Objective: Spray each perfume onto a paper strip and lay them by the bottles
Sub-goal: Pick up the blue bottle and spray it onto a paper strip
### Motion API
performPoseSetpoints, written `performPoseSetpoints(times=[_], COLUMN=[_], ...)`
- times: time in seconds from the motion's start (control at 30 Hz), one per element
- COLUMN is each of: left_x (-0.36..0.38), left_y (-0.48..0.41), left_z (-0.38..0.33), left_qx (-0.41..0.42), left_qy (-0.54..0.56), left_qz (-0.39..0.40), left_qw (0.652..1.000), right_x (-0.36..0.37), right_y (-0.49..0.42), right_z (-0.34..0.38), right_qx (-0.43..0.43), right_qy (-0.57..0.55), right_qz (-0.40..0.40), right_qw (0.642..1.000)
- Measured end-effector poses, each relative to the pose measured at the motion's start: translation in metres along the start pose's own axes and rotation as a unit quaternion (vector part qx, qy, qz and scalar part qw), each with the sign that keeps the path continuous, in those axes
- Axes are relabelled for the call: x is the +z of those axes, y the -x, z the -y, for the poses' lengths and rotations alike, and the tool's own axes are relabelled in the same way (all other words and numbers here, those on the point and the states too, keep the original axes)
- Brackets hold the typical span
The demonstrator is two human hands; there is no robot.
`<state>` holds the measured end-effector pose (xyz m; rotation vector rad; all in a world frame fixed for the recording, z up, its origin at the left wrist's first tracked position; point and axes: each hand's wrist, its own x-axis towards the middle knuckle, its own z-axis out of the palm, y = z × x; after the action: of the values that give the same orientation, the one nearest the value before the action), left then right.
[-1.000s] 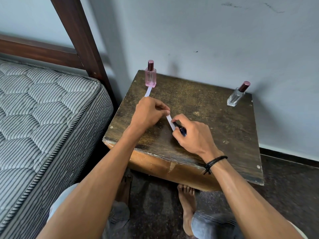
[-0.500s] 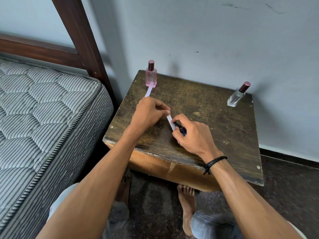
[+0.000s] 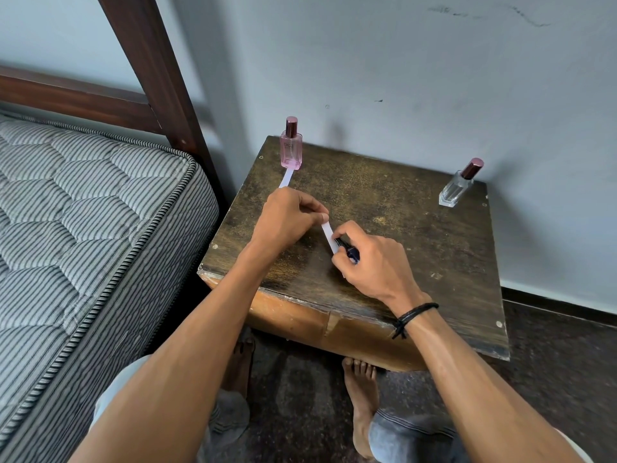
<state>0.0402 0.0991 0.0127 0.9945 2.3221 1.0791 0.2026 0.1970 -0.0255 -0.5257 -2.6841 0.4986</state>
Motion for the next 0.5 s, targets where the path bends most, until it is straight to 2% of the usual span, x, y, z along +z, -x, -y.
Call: performPoseSetpoints(times=[0.5], left_x=[-0.0022], left_y=[0.0004], left_z=[-0.0007], left_qx=[-0.010], left_qy=[0.029], left_qz=[-0.001], left_qw=[1.000], right_x=[-0.0010], right_y=[-0.0009], right_z=[-0.0014], right_qx=[-0.006], right_qy=[-0.035], right_qz=[-0.018], right_qw=[0.999])
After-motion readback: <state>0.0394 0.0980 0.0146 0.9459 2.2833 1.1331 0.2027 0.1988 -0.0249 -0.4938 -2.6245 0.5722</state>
